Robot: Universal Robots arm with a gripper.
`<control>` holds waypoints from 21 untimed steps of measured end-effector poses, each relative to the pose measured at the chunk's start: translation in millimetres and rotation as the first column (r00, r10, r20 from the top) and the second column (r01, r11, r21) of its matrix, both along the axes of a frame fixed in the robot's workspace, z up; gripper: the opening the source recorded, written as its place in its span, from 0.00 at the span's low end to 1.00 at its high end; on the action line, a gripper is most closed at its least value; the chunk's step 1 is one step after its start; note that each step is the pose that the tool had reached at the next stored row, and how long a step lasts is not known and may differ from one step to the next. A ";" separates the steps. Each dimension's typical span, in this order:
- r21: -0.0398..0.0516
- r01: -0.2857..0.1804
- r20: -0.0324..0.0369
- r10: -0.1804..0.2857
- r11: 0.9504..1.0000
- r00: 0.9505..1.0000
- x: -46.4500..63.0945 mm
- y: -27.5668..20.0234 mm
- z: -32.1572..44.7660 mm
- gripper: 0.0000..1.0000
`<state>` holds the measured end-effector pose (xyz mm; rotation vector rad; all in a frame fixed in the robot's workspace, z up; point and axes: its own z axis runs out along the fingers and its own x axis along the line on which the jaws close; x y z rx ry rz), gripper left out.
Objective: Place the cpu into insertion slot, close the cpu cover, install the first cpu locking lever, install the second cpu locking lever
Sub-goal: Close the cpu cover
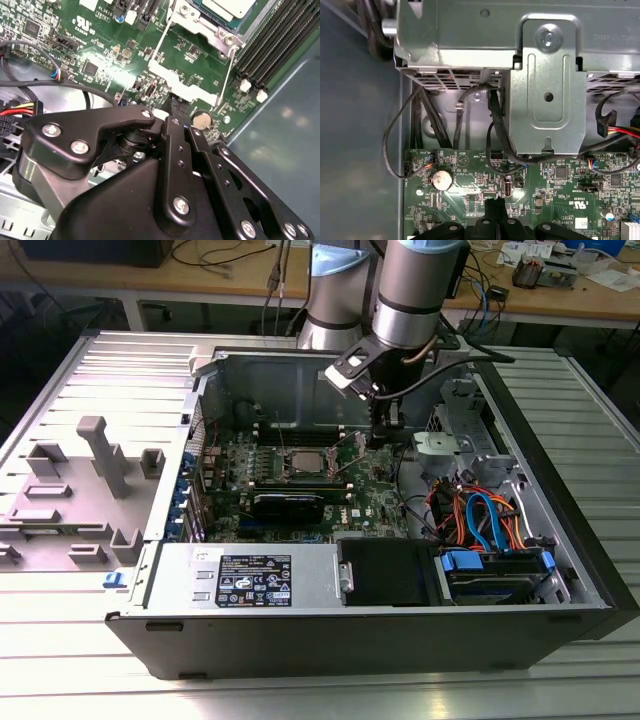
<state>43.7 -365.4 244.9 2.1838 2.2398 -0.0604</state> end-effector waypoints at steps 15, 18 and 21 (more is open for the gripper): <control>0.001 -0.025 -0.015 0.025 1.000 1.000 -17.3 -0.2 3.4 0.11; 0.001 -0.025 -0.015 0.025 1.000 1.000 -20.7 -0.2 3.4 0.11; 0.001 -0.025 -0.015 0.025 1.000 1.000 -22.3 -0.2 3.4 0.11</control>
